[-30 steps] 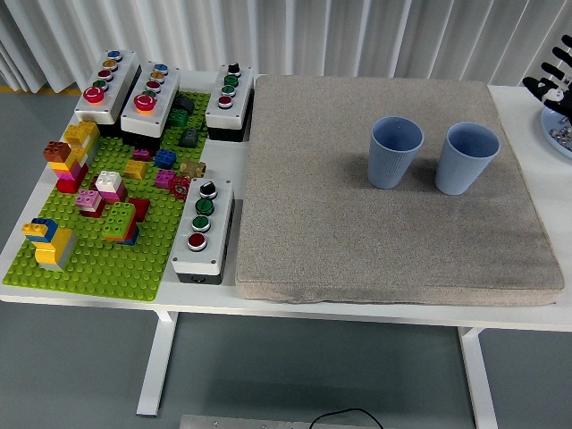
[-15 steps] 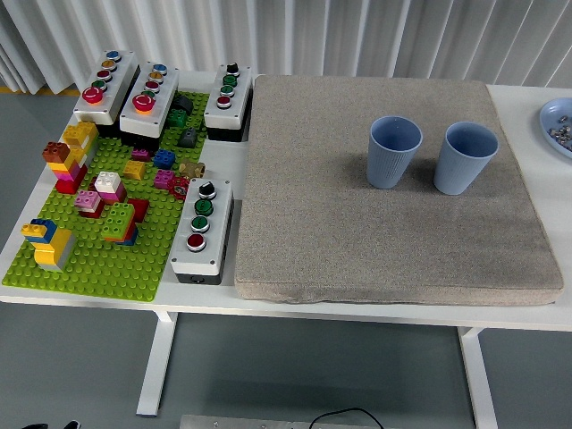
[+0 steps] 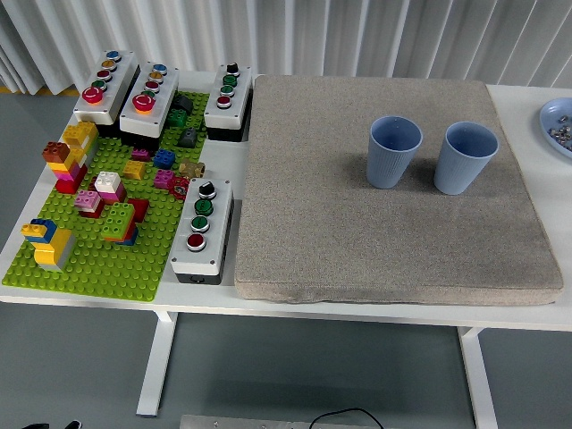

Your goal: Pick cup pour cup place

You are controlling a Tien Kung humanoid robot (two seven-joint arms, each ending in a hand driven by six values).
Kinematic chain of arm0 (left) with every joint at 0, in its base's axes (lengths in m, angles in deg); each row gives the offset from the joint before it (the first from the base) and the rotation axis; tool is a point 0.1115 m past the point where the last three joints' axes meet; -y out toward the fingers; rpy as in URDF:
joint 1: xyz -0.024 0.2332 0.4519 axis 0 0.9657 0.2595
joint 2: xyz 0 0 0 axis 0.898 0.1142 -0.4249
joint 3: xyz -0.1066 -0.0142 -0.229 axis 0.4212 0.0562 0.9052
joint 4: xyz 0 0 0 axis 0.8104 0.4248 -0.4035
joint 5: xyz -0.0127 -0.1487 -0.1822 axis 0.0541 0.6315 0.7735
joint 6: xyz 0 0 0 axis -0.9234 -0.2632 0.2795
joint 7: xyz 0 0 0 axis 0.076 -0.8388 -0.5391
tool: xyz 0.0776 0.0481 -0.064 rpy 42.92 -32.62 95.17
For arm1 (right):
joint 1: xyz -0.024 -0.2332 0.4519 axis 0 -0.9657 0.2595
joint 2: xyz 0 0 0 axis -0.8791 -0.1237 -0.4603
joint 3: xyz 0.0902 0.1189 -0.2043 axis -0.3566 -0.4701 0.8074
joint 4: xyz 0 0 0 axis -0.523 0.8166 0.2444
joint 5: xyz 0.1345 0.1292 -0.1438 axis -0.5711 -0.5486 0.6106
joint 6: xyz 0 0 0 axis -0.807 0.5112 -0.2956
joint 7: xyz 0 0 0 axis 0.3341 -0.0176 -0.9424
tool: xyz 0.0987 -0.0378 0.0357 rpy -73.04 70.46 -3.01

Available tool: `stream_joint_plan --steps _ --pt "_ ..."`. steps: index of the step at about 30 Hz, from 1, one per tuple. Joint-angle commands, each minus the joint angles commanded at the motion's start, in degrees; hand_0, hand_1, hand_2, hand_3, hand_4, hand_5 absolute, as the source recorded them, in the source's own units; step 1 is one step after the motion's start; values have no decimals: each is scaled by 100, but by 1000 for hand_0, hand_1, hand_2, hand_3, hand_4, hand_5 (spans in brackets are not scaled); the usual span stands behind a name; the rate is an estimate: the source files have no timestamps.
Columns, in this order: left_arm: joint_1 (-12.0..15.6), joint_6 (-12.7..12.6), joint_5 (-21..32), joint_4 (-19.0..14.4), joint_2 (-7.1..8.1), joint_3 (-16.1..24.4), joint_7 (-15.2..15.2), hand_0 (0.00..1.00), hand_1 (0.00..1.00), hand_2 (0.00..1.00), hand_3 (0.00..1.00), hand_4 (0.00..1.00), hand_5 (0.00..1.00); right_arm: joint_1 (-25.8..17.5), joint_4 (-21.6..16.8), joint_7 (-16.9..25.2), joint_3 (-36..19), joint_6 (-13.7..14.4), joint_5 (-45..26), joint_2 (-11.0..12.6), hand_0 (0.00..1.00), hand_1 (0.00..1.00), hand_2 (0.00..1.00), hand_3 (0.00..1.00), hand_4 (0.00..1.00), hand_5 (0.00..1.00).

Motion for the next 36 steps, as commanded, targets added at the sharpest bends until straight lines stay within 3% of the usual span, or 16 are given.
stream_joint_plan --steps 5,14,36 --pt "2 0 3 0 -3 -2 3 750 804 827 666 520 899 -36 14 -4 59 -35 101 -19 941 874 945 936 766 998" --pt "32 -4 28 0 1 -22 8 750 804 827 665 520 897 -93 16 -138 234 -350 233 -59 941 874 940 930 753 998" --pt "60 -12 127 0 1 -82 58 750 803 827 664 520 896 -109 39 -236 341 -650 303 -67 935 868 940 918 730 998"
